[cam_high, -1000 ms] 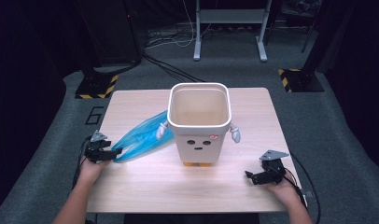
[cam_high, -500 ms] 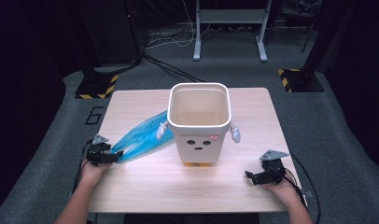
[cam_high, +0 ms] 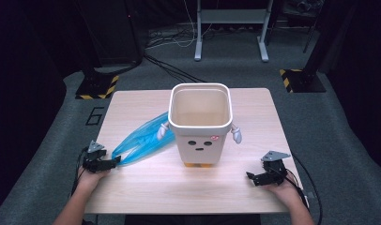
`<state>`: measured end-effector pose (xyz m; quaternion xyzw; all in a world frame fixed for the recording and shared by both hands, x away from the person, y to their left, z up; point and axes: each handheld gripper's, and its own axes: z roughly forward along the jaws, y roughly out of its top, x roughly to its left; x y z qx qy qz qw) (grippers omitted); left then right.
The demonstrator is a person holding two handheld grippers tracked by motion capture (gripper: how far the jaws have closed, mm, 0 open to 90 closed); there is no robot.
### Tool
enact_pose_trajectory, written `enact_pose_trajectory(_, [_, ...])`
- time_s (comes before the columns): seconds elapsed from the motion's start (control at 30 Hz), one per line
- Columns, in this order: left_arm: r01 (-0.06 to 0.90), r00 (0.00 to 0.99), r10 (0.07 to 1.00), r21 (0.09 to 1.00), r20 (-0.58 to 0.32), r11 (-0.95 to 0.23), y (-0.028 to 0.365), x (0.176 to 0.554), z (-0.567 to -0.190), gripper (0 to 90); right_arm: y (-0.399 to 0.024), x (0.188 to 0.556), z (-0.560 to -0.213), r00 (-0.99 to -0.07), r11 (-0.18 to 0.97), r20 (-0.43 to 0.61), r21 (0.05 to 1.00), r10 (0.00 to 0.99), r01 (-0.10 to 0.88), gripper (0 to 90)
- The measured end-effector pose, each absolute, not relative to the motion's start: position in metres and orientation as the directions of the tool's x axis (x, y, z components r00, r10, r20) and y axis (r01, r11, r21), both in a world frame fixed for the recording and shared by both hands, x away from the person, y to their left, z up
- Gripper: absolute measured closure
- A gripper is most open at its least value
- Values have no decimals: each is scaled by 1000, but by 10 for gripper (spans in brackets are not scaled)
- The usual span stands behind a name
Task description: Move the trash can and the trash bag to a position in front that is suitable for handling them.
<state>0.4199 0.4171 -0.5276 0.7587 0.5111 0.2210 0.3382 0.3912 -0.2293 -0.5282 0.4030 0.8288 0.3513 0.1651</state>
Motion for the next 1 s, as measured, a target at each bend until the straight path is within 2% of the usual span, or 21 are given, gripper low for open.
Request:
enact_pose_trajectory(0.53, [637,467,884,699,-14,-326,420,367,-522,261,-229,391,-528,-618,427,10,715,786,553,27])
enact_pose_trajectory(0.67, [610,497,868,709,4,-353,415,357,-516,263,-229,391,-528,-617,426,9,715,787,554,26])
enact_pose_trajectory(0.8, [571,519,855,742,4,-350,410,358,-499,275,-229,391,-528,-616,426,9,715,788,554,27])
enact_pose_trajectory(0.9, [542,538,843,761,11,-356,404,371,-483,306,-228,391,-528,-616,425,9,715,788,555,26])
enact_pose_trajectory(1.0, [528,546,838,785,-20,-325,394,389,-469,341,-229,391,-528,-616,426,9,715,788,554,27])
